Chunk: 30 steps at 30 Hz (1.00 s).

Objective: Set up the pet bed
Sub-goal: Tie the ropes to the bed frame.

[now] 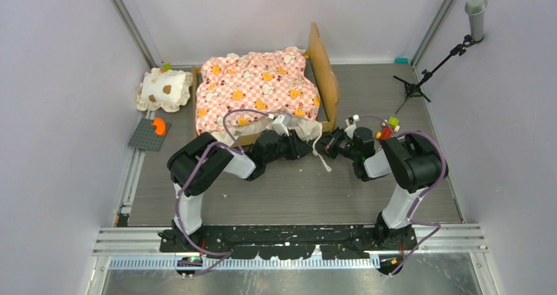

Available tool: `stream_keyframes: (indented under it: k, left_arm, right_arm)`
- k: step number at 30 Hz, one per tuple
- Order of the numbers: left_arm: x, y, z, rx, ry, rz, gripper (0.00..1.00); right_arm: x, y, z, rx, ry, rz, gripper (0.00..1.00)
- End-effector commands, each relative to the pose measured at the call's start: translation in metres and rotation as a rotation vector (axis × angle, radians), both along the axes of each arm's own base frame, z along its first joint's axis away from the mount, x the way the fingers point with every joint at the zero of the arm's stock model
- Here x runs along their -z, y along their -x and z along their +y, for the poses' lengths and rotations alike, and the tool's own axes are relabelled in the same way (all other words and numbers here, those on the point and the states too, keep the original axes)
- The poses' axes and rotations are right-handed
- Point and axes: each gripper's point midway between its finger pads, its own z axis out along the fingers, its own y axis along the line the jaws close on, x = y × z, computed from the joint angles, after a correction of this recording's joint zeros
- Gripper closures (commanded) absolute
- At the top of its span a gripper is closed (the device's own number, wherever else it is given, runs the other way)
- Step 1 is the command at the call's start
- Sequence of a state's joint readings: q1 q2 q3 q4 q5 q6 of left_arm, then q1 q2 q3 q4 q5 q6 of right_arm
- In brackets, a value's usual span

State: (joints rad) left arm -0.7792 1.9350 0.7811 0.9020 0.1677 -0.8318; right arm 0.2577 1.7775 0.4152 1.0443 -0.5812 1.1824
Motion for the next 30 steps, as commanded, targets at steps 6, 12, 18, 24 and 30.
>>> stream_keyframes:
  k: [6, 12, 18, 24, 30]
  left_arm:
    - [-0.027, -0.002, -0.006, 0.016, 0.090, -0.066, 0.71]
    - [-0.025, -0.006, -0.011, 0.014, 0.094, -0.063, 0.71]
    - [-0.024, -0.010, -0.012, 0.005, 0.093, -0.066, 0.72]
    - [-0.028, -0.013, -0.015, 0.002, 0.106, -0.069, 0.90]
    - [-0.031, -0.014, -0.015, -0.001, 0.113, -0.069, 1.00]
  right_arm:
    - [-0.011, -0.002, 0.006, -0.029, -0.024, -0.051, 0.99]
    - [-0.013, 0.000, 0.007, -0.039, -0.030, -0.051, 0.99]
    - [-0.013, 0.002, 0.006, -0.043, -0.032, -0.050, 0.99]
    - [-0.014, 0.002, 0.007, -0.044, -0.034, -0.051, 0.99]
    - [-0.011, 0.003, 0.006, -0.045, -0.031, -0.048, 0.99]
